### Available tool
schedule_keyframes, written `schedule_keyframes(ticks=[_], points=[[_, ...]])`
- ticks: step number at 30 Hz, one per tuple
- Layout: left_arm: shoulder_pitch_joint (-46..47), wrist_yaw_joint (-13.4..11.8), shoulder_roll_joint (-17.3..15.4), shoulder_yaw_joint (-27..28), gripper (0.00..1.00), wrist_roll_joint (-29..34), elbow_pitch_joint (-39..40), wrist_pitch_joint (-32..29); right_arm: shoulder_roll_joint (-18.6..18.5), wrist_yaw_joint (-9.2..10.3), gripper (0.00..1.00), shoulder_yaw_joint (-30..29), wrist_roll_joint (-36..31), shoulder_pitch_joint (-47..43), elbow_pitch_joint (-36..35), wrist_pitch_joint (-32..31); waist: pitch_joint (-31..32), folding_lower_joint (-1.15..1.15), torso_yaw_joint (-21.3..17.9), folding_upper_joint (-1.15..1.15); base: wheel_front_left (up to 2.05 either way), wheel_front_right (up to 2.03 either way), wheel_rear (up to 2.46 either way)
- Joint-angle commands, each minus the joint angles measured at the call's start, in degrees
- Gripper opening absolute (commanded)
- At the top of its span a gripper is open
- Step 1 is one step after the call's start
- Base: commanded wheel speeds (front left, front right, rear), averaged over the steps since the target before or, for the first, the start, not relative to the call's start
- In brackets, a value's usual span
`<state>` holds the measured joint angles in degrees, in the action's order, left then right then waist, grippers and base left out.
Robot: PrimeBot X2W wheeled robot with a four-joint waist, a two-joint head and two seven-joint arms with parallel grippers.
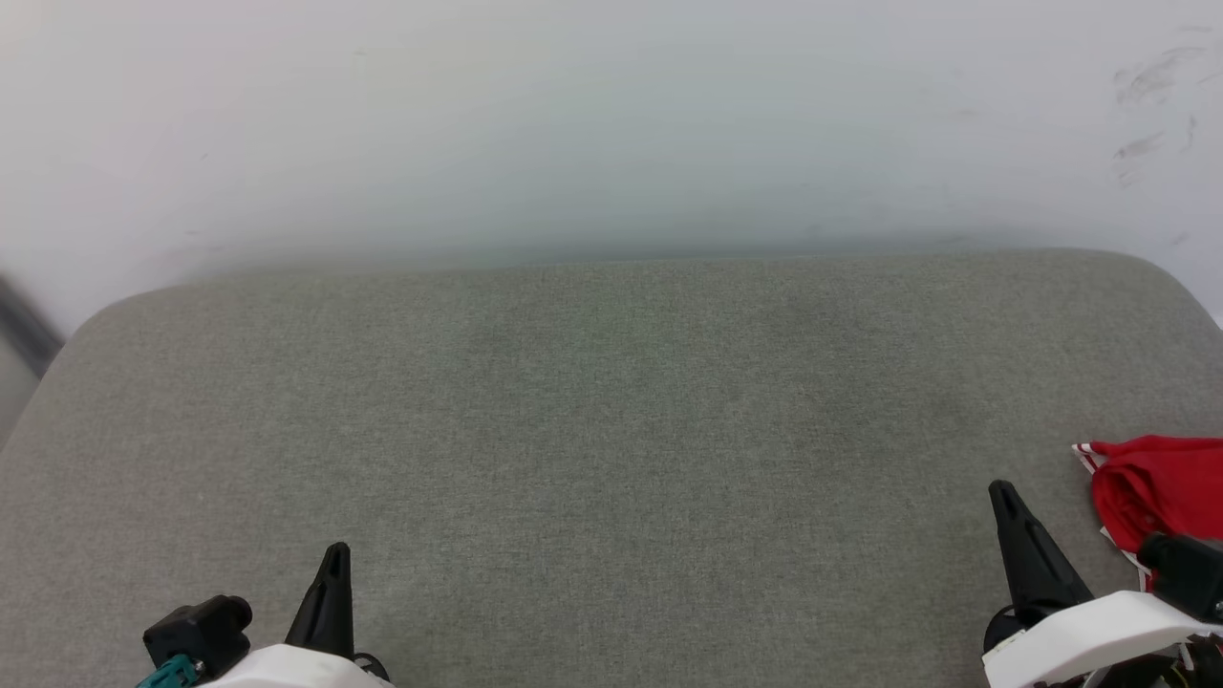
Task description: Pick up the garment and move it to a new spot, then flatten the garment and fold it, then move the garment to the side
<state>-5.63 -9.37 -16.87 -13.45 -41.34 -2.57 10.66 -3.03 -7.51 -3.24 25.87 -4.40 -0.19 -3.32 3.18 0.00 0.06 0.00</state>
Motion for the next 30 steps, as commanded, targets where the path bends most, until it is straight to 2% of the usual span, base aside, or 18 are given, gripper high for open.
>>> schedule_keyframes(ticks=[1, 30], points=[[1.8, 0.8, 0.1, 1.1, 0.0, -1.9, 0.3, -0.4, 0.0, 0.0, 0.0, -0.2, 2.5, 2.2, -0.3, -0.1, 0.0, 0.0, 0.0, 0.0, 0.0, 0.0, 0.0], [5.9, 7.1, 4.7, 7.5, 0.0, -21.2, -4.2, -6.1, 0.1, 0.01, 0.0, -1.4, 26.7, 5.6, 5.2, -1.3, -0.9, 0.0, 0.0, 0.0, 0.0, 0.0, 0.0]])
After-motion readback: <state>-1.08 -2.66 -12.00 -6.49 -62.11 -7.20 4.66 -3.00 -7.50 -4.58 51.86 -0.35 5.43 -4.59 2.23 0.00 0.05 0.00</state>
